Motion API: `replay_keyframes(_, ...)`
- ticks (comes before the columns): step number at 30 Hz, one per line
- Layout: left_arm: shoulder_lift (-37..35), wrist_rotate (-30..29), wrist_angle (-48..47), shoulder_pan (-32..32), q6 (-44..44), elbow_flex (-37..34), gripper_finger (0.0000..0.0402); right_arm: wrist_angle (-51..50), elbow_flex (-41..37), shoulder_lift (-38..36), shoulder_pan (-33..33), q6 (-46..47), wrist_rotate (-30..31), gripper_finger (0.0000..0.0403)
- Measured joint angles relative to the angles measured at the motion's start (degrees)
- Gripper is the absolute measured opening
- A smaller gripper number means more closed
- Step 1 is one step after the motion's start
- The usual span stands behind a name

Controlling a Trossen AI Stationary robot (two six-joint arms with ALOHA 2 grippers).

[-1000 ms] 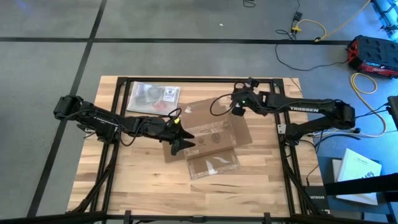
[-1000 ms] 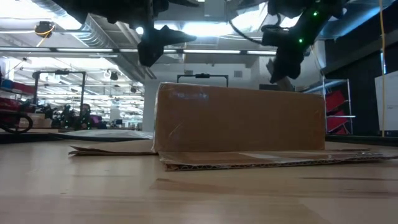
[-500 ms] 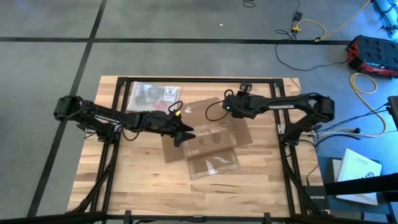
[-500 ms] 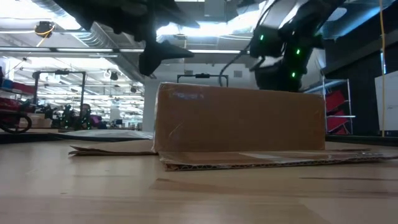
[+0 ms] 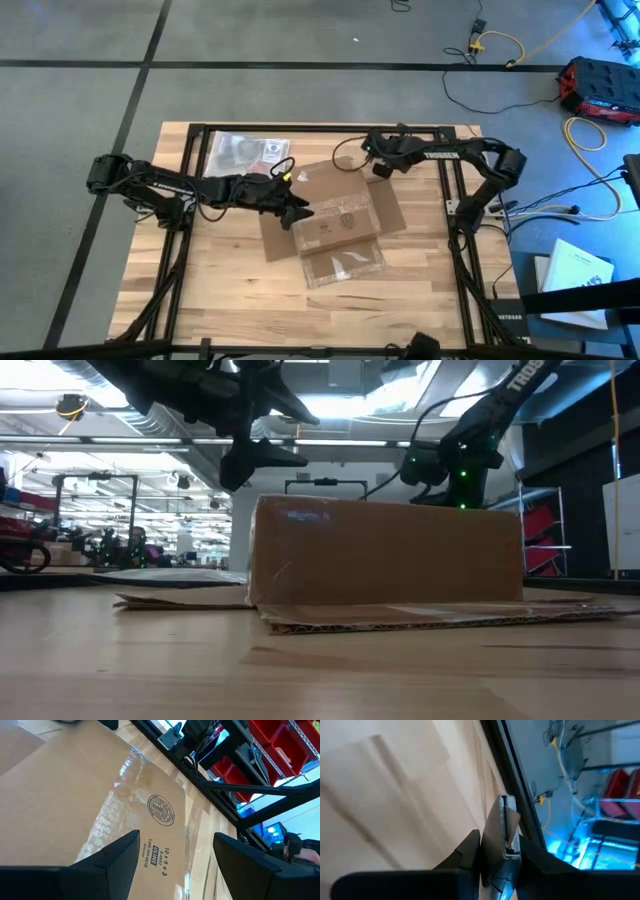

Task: Unpack boxes
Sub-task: Break down the box until it is fully flat

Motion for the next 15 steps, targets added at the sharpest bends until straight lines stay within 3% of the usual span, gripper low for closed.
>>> replay_keyframes(8, 0.00, 0.09, -0.20, 0.76, -0.11, 0.00, 0.0239, 1.77, 0.04, 0.37, -5.22, -5.86, -5.05, 0.0059)
replay_keyframes(15, 0.00, 0.09, -0.18, 1.65, 0.19, 0.00, 0.0239, 0.23, 0.17, 0.35, -9.08, 5.67, -12.24, 0.0058)
